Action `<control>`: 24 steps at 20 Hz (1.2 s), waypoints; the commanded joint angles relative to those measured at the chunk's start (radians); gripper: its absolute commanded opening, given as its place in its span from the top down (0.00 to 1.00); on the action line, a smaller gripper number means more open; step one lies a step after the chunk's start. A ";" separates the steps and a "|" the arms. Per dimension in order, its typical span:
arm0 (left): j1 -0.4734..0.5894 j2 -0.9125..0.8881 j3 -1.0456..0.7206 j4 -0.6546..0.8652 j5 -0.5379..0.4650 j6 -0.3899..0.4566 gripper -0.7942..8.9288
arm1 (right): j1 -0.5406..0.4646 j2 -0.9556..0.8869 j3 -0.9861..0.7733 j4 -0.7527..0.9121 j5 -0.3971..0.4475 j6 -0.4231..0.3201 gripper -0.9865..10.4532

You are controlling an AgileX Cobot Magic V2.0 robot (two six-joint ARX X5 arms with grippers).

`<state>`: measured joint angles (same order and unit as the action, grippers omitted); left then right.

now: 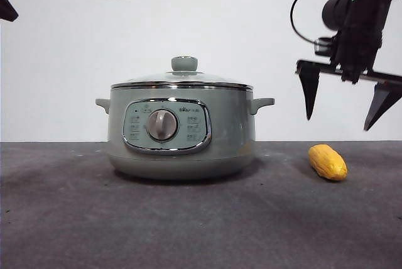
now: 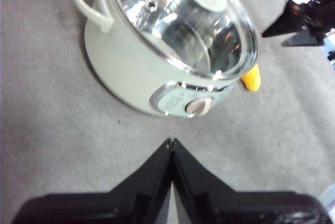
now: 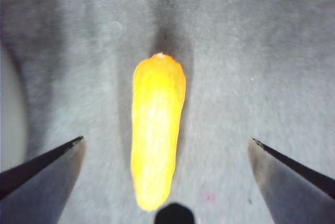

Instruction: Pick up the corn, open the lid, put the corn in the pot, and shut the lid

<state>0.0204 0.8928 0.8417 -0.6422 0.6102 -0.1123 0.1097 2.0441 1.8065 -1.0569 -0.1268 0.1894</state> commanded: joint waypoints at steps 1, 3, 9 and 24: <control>-0.003 0.016 0.000 -0.005 0.003 0.032 0.92 | 0.010 0.050 0.006 0.003 0.008 -0.010 0.45; -0.003 0.032 0.000 -0.009 0.003 0.039 0.92 | 0.016 0.086 0.006 0.006 0.019 -0.011 0.45; -0.016 0.055 0.000 -0.015 0.000 0.066 0.92 | 0.029 0.138 0.006 0.016 0.032 -0.011 0.45; -0.023 0.057 0.000 -0.023 0.001 0.065 0.92 | 0.052 0.170 0.006 -0.026 0.129 -0.042 0.51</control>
<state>0.0006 0.9485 0.8417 -0.6651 0.6098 -0.0624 0.1581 2.1872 1.8122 -1.0805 -0.0017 0.1631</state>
